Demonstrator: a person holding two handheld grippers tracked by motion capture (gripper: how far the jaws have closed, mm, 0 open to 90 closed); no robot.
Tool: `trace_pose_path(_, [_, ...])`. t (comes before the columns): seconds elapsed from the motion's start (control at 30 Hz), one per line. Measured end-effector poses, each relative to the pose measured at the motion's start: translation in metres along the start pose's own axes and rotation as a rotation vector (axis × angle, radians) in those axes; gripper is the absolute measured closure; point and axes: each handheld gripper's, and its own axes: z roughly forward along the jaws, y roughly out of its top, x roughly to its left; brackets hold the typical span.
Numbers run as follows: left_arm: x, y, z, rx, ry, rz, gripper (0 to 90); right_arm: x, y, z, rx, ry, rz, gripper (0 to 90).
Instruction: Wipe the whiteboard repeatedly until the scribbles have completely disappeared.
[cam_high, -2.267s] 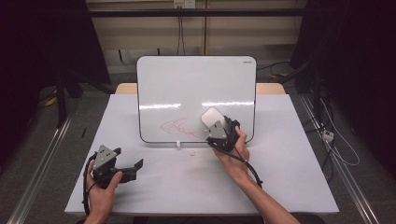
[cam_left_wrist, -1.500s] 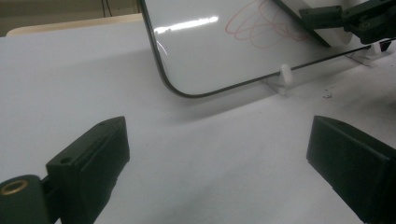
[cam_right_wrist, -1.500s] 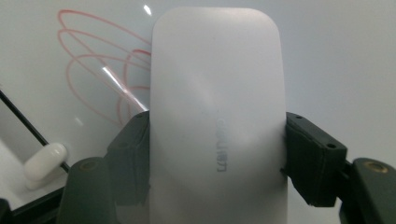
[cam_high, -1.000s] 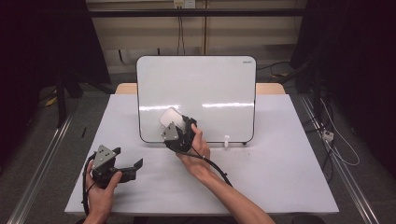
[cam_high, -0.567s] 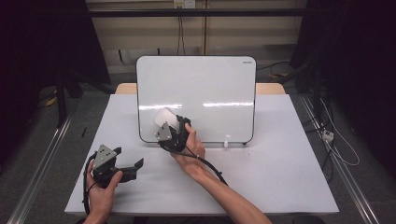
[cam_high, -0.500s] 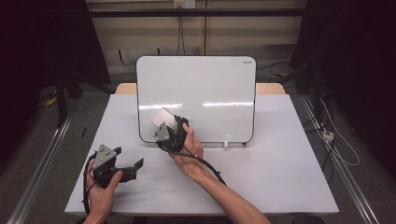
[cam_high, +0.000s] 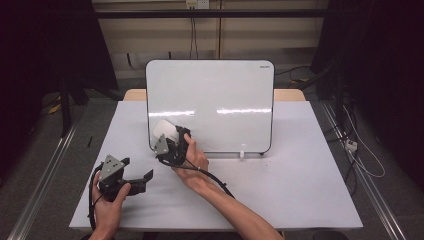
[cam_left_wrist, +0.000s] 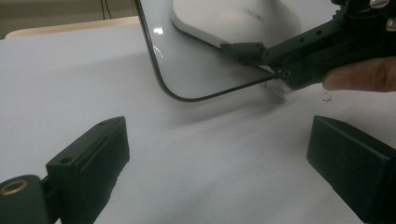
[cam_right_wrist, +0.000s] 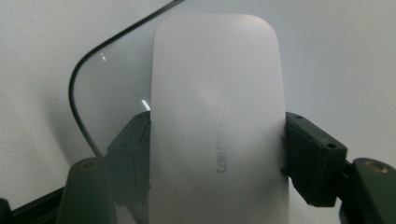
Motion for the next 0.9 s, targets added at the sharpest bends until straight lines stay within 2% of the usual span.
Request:
trace_pose_path(0.17, [0.0, 0.0, -0.001, 0.001, 0.0, 0.003, 5.9, 0.012, 0.003, 0.001, -0.006, 0.009, -0.056, 31.8])
trace_pose_path(0.37, [0.0, 0.0, 0.0, 0.001, -0.002, 0.001, 5.9, 0.01, 0.0, -0.001, -0.009, 0.028, -0.091, 31.9])
trace_pose_path(0.53, [0.001, -0.001, -0.001, 0.0, 0.0, -0.002, 5.9, 0.004, -0.006, -0.004, -0.002, 0.023, -0.053, 31.9])
trace_pose_path(0.7, [0.001, -0.001, -0.002, 0.003, 0.0, 0.006, 5.9, -0.004, -0.011, -0.008, -0.02, 0.031, -0.005, 31.9])
trace_pose_path(0.77, [0.001, -0.001, -0.002, -0.001, 0.003, 0.001, 5.9, -0.006, -0.012, -0.008, -0.015, 0.024, 0.0, 32.0])
trace_pose_path(0.8, [0.001, -0.001, -0.002, -0.001, 0.004, -0.002, 5.9, -0.008, -0.012, -0.008, -0.006, -0.001, -0.005, 31.9])
trace_pose_path(0.9, [0.001, -0.001, -0.001, 0.0, 0.002, 0.002, 5.9, -0.012, -0.014, -0.009, -0.002, -0.004, 0.002, 31.9])
